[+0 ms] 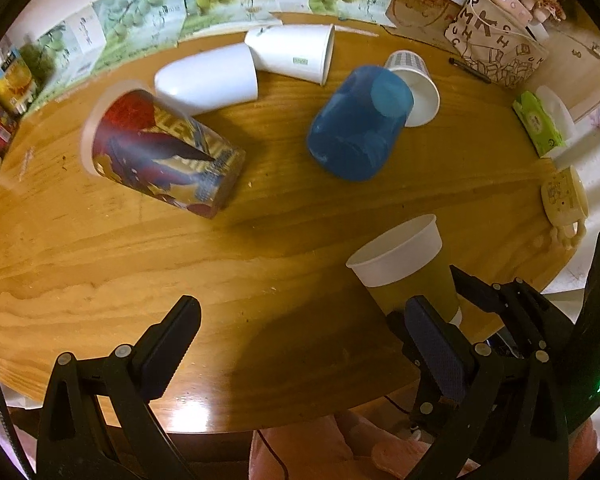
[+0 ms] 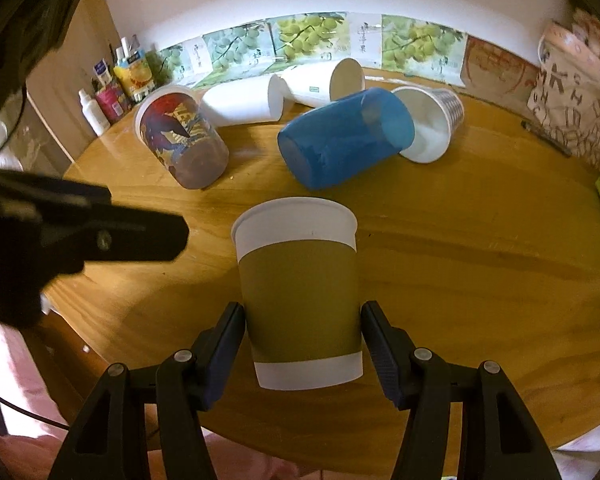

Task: Flip cup upright
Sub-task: 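Bring the left gripper to the held cup and close it on the sleeve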

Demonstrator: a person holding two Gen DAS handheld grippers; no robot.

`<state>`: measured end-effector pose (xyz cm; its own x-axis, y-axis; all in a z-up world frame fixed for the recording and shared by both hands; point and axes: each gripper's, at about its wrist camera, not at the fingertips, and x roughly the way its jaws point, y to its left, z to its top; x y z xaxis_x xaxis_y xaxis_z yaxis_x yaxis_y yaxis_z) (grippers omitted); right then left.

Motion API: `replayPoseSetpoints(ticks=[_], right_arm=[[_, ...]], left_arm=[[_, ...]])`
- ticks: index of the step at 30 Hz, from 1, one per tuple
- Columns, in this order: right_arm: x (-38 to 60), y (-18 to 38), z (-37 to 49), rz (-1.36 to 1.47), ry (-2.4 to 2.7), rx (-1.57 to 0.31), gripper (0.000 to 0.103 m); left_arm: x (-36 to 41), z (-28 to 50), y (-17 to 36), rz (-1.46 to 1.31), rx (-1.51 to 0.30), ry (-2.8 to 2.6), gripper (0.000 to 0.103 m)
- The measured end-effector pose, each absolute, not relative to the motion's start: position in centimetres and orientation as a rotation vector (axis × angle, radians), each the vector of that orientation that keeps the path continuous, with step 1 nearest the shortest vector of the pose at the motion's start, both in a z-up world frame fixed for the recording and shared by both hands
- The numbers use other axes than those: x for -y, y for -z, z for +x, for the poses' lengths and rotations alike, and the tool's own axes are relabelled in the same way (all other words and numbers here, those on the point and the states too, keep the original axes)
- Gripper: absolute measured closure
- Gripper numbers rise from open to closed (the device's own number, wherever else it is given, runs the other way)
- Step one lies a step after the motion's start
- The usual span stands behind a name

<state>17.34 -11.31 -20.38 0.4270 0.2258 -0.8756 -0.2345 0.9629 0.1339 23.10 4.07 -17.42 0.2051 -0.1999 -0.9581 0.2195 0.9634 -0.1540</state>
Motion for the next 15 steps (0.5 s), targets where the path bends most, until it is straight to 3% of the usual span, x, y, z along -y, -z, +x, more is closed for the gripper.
replayPoseSetpoints(ticks=[15], right_arm=[[12.1,21.4,17.3,0.127,-0.318,-1.174,0.036]], left_arm=[[-3.7,23.5,18.8,-0.081,-1.432,0.352,0.001]])
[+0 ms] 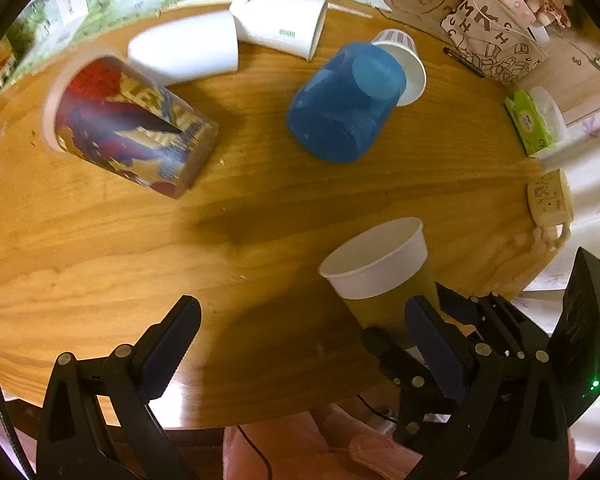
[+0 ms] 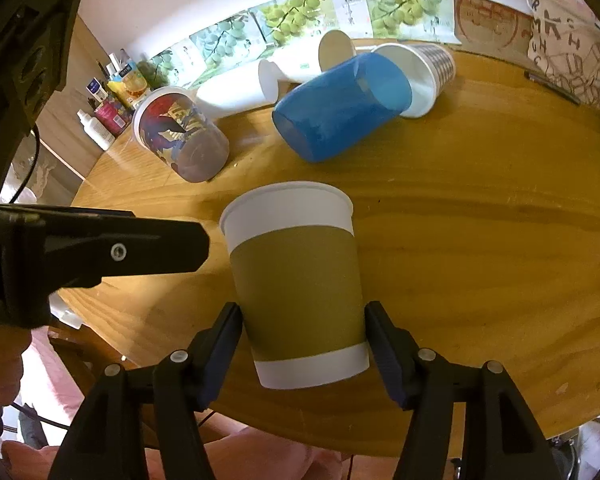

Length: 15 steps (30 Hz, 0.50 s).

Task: Flip cup upright
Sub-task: 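Bring the left gripper to the held cup and close it on the sleeve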

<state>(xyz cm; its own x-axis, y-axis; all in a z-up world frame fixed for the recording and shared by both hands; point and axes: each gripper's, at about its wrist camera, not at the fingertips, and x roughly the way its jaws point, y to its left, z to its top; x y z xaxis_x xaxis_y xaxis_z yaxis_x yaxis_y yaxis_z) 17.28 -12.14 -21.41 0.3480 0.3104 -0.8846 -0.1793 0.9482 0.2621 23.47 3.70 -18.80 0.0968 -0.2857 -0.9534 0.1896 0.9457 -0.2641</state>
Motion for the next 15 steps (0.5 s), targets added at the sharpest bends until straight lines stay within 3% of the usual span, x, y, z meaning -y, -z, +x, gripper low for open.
replayPoseSetpoints(ticks=[15], right_arm=[[12.6,21.5,16.2,0.167,-0.349,-1.211,0.032]], left_arm=[[-2.8,24.5,20.8,-0.234,-1.541,0.357,0.001]])
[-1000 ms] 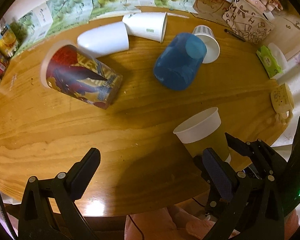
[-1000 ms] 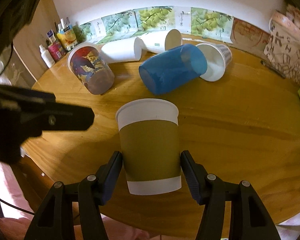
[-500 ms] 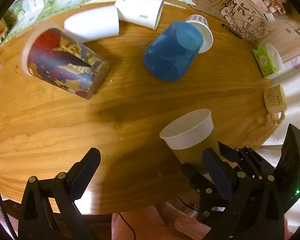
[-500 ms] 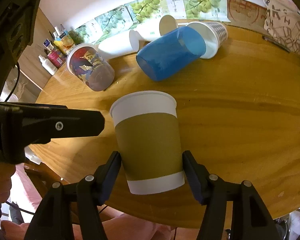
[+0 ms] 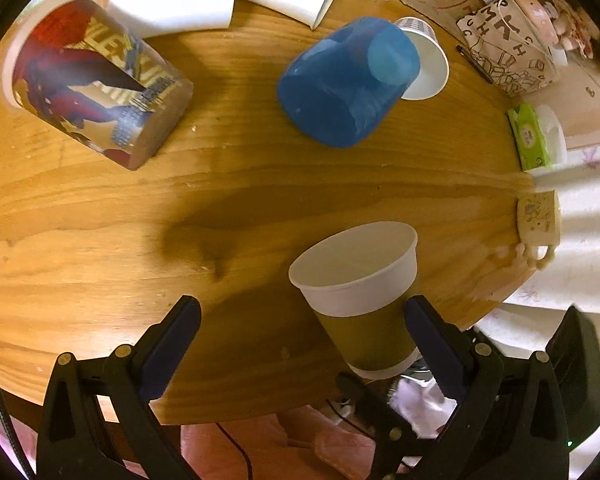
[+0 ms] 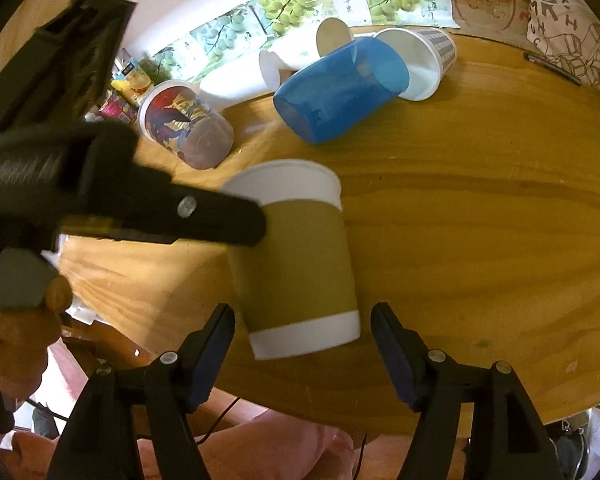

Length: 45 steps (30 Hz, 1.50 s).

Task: Flip cup upright
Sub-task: 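Bring the left gripper to the held cup and close it on the sleeve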

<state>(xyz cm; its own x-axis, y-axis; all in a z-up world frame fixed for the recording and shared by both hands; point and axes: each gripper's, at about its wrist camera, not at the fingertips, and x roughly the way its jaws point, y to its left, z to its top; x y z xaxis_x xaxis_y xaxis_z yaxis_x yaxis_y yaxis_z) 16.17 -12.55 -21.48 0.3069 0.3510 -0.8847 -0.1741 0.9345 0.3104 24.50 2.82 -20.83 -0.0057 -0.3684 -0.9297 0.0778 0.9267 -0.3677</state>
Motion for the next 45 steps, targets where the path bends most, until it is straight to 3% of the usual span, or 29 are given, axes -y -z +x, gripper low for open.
replayPoseSetpoints(ticks=[12,23,31,45], right_arm=[[12.9,21.0,14.6,0.168,-0.370,-1.231,0.031],[13.3,20.9,14.7,0.184,-0.340,-1.236,0.031],[13.8,21.0,14.2,0.197,-0.327,-1.235,0.031],[13.8,20.7,14.0,0.182,-0.338,-1.230,0.031]], left_arm=[[-2.2,25.5,22.1,-0.344,-1.592,0.377,0.001],[-1.1,25.8,22.9,-0.441,-1.648,0.392,0.011],[-1.1,25.6,23.6,-0.469,-1.692,0.370,0.032],[-1.8,25.3,22.5,-0.438,-1.595,0.369,0.035]])
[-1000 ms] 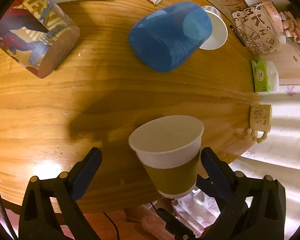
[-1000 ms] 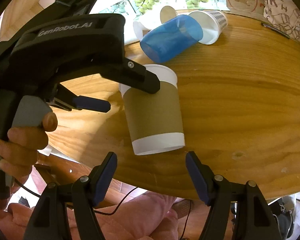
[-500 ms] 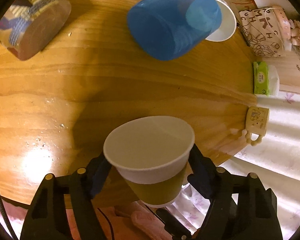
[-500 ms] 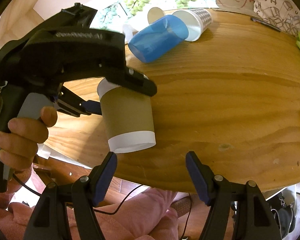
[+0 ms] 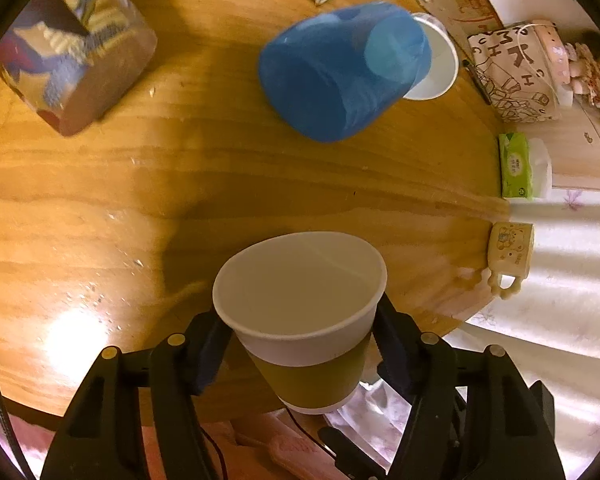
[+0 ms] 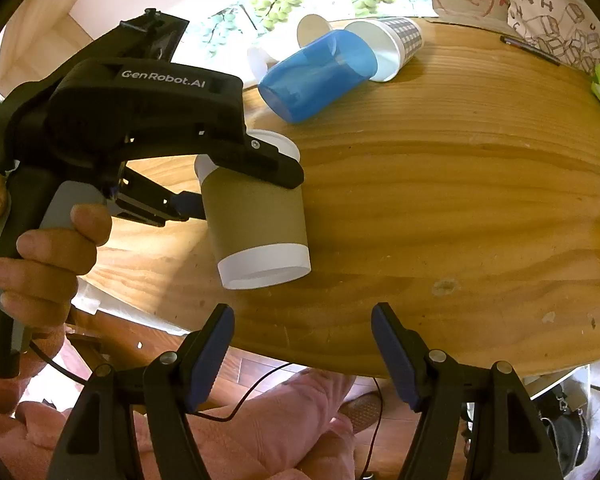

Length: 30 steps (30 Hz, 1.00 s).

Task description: Flip cup upright

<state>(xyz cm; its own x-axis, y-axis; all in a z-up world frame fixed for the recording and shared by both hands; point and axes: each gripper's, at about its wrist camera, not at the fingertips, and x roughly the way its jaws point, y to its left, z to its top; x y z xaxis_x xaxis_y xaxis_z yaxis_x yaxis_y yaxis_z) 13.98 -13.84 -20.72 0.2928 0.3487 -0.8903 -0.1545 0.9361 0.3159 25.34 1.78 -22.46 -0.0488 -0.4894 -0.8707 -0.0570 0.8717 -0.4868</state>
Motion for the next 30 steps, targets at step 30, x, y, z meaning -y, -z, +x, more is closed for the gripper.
replayPoseSetpoints(ticks=[30], right_arm=[[13.9,20.0,12.7,0.180,-0.309,-1.192,0.031]], left_arm=[[-1.4,22.1,17.5,-0.057,-0.996,0.342,0.035]])
